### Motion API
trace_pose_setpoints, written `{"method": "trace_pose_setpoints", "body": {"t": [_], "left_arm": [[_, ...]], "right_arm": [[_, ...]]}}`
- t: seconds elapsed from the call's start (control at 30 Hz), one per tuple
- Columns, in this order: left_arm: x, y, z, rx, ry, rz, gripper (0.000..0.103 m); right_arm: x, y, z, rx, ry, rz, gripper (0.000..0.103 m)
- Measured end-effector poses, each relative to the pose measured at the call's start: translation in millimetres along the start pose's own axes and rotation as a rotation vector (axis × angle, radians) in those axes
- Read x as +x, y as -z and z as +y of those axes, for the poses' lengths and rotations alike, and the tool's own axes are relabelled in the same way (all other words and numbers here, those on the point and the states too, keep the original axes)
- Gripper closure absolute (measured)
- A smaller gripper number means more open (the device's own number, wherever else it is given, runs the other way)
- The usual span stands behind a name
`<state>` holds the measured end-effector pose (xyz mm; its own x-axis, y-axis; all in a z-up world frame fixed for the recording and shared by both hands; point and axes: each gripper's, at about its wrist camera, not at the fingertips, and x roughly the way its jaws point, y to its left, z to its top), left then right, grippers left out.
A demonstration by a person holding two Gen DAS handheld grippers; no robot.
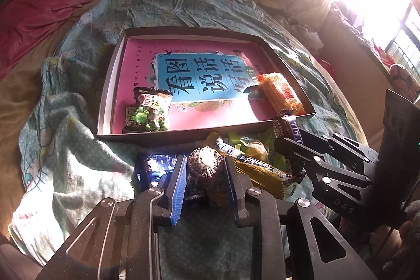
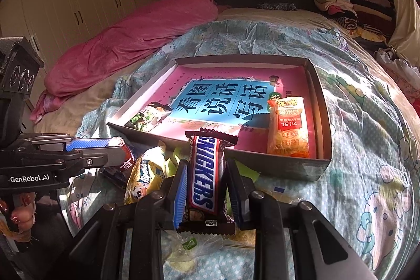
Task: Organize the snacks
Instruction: 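Carry the Snickers into the box with the right tool while the left carries the chocolate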
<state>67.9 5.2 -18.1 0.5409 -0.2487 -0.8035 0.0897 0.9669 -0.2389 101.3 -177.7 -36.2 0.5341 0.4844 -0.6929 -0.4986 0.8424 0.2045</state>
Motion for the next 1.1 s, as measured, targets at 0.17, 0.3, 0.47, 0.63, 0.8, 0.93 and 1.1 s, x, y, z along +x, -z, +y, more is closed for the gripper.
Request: {"method": "trace_pose_setpoints", "body": {"t": [0.17,0.3,0.47,0.63,0.8,0.93,1.1], "left_arm": [[-5,-1,-1,0.002,0.005,-0.012,0.075],[-8,-3,-1,0.003,0.005,-0.022,0.075],[-11,-4,0,-0.004,0.003,-0.032,0.075],[-13,-7,3,-0.009,-0.004,-0.040,0.075],[-19,-9,3,-0.008,-0.009,-0.060,0.075],[-21,-12,4,-0.010,-0.008,-0.069,0.075],[-20,-15,7,-0.020,-0.008,-0.073,0.075]], "right_arm": [[-2,-1,-1,0.003,-0.004,-0.009,0.074],[-5,-2,-2,0.011,-0.008,-0.017,0.074],[-8,-3,-4,0.022,-0.014,-0.030,0.074],[-11,-6,-5,0.031,-0.019,-0.042,0.074],[-16,-8,-7,0.039,-0.028,-0.064,0.074],[-18,-10,-9,0.048,-0.030,-0.077,0.074],[-19,-13,-12,0.058,-0.025,-0.085,0.074]]}}
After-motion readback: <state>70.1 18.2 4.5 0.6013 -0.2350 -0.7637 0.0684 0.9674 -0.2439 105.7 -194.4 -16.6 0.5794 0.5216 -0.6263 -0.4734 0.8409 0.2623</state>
